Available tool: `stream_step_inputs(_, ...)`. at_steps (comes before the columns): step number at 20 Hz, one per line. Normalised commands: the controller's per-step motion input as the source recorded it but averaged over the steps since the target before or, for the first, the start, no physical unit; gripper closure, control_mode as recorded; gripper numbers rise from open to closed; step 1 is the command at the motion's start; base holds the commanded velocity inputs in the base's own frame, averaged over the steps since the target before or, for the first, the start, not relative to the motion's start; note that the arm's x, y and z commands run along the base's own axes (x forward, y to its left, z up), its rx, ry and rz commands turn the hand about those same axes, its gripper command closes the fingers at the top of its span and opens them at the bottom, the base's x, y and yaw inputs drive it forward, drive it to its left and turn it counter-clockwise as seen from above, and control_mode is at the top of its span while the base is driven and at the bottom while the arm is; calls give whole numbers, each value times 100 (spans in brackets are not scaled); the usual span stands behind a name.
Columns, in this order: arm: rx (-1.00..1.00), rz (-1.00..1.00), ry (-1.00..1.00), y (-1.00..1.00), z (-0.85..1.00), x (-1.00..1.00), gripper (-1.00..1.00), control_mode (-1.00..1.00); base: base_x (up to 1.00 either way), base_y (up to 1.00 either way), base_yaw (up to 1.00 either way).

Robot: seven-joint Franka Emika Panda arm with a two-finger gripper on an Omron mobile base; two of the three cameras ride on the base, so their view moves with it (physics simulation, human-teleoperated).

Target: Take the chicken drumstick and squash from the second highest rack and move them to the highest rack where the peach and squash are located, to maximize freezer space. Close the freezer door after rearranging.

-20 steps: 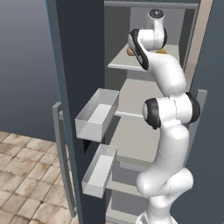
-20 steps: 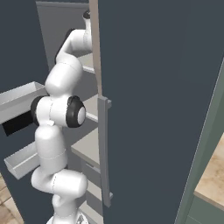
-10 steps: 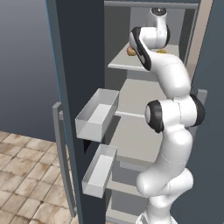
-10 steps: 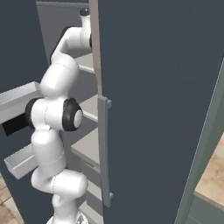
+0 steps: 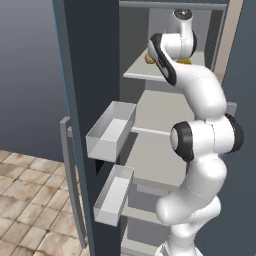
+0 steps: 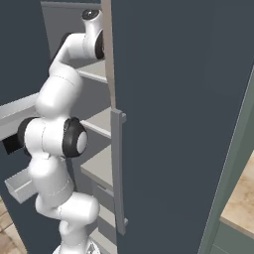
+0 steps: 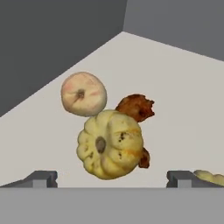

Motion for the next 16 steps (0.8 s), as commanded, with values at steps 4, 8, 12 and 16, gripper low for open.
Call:
stream_step_inputs(4, 0, 0, -13, 8, 0, -49, -100, -100, 0, 0, 0)
stream_step_inputs(8, 0, 0, -24, 10, 0, -72, -100, -100, 0, 0, 0)
stream_step_inputs(12, 0, 0, -22, 15, 0, -90, -100, -100, 0, 0, 0)
stream_step_inputs(16, 0, 0, -17, 18, -1, -98, -100, -100, 0, 0, 0)
